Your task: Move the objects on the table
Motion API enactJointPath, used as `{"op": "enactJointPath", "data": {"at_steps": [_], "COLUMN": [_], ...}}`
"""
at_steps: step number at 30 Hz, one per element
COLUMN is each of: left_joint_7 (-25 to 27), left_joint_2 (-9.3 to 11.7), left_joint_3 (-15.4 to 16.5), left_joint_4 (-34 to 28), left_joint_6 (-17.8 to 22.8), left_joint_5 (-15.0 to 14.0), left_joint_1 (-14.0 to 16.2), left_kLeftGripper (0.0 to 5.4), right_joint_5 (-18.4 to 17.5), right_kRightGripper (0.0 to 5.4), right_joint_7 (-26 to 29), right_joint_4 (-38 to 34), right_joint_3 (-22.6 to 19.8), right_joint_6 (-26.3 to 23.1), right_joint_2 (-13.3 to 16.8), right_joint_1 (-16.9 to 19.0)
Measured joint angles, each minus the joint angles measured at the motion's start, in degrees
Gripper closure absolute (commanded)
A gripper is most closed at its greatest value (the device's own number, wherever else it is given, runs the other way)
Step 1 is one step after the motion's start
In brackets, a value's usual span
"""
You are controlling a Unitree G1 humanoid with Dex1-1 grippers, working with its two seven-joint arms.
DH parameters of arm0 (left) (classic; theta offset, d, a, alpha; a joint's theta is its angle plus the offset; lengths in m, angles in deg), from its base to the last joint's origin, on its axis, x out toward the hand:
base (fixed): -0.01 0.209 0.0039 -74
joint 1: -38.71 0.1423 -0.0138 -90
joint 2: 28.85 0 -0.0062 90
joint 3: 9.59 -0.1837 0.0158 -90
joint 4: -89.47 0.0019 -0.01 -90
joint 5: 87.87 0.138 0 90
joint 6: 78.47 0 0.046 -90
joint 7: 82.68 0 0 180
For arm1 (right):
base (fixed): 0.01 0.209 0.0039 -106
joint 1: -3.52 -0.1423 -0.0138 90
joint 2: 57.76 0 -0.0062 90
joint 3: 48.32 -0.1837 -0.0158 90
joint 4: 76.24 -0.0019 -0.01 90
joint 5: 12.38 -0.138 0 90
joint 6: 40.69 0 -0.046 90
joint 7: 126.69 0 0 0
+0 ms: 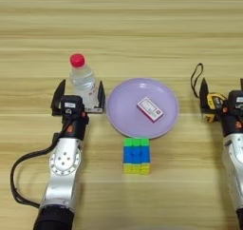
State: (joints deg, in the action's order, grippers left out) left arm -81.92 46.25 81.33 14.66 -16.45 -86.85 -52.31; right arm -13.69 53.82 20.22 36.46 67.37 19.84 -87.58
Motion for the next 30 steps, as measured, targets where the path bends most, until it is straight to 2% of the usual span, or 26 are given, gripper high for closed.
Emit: {"op": "enactJointPath", "data": {"at_steps": [18, 30], "left_joint_7": [0.1, 0.4], "left_joint_2": [0.0, 0.0], "left_joint_3": [0.2, 0.6], "left_joint_4": [0.6, 7.2], "left_joint_6": [0.0, -0.8], "left_joint_5": [-0.1, -0.2], "left_joint_1": [-0.3, -5.8], "left_kLeftGripper": [0.00, 0.00], "right_joint_5": [0.0, 0.0], "right_kRightGripper": [0.02, 0.02], "right_joint_7": [0.0, -0.1], "right_joint_4": [0.0, 0.2], "right_joint_3": [0.0, 0.0], "right_joint_6": [0.0, 0.0], "right_joint_2": [0.0, -0.1], "right_joint_1": [0.0, 0.0]}}
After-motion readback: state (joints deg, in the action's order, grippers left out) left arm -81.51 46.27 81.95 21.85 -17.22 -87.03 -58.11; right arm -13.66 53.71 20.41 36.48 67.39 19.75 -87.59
